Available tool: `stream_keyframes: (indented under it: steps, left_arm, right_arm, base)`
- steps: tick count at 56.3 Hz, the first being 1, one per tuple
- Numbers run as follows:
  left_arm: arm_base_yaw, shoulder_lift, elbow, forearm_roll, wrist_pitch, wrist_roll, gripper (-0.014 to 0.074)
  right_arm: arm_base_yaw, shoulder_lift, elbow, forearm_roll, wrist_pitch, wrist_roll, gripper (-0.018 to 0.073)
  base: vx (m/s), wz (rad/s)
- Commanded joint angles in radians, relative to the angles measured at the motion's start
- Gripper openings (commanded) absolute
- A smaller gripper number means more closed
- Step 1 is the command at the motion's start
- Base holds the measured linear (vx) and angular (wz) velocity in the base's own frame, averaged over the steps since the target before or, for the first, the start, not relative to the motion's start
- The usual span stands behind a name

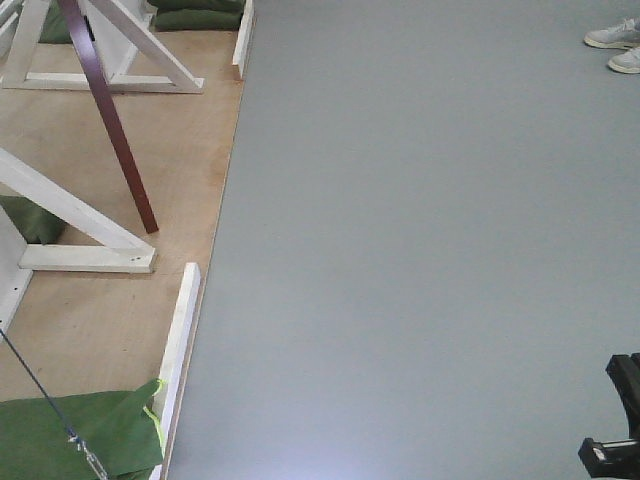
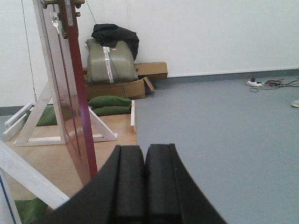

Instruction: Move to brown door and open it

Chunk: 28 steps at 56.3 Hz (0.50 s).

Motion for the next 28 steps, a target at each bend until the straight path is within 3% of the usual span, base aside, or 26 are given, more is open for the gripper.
stream_keyframes:
  steps: [1,28]
  left_arm:
    - [-0.002,-0.014,-0.017,-0.003,-0.077,-0.009,-0.0003]
    - [-0.002,-0.014,-0.017,-0.003,-0.077,-0.009,-0.0003]
  right_arm:
    - [-0.002,-0.006,0.003,-0.007,-0.078,-0.009,0.0000]
    - [-0.002,-0.006,0.003,-0.007,-0.079,-0.009,0.0000]
  base:
    - [0.00,0.00]
    - [0.00,0.00]
